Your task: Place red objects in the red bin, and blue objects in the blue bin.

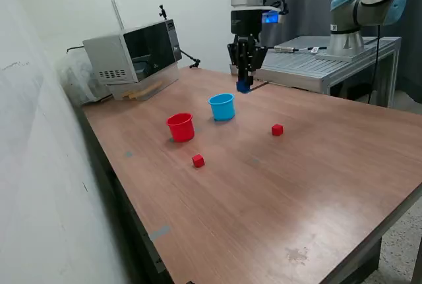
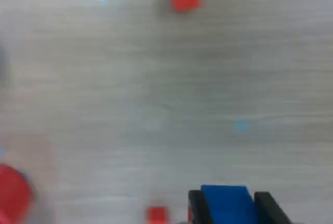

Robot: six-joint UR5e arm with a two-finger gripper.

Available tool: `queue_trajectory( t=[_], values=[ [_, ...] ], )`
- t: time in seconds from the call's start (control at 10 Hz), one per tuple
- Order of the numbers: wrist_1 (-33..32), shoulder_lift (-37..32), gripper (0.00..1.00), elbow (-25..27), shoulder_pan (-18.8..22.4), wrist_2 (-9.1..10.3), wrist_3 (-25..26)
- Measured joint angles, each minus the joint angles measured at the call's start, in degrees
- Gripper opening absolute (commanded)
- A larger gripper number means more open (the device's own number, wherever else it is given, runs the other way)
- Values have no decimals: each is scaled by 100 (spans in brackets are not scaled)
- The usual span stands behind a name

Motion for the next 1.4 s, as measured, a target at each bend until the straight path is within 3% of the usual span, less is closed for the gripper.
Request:
queue_trajectory(
  t=[0.5, 0.9, 1.0, 1.4],
  values=[
    [180, -340, 0, 980, -1699, -29, -285],
    [108, -286, 0, 1206, -2221, -4, -596],
    [74, -274, 100, 1241, -2251, -3, -621],
    [-7, -272, 100, 1278, -2216, 4, -643]
  ],
)
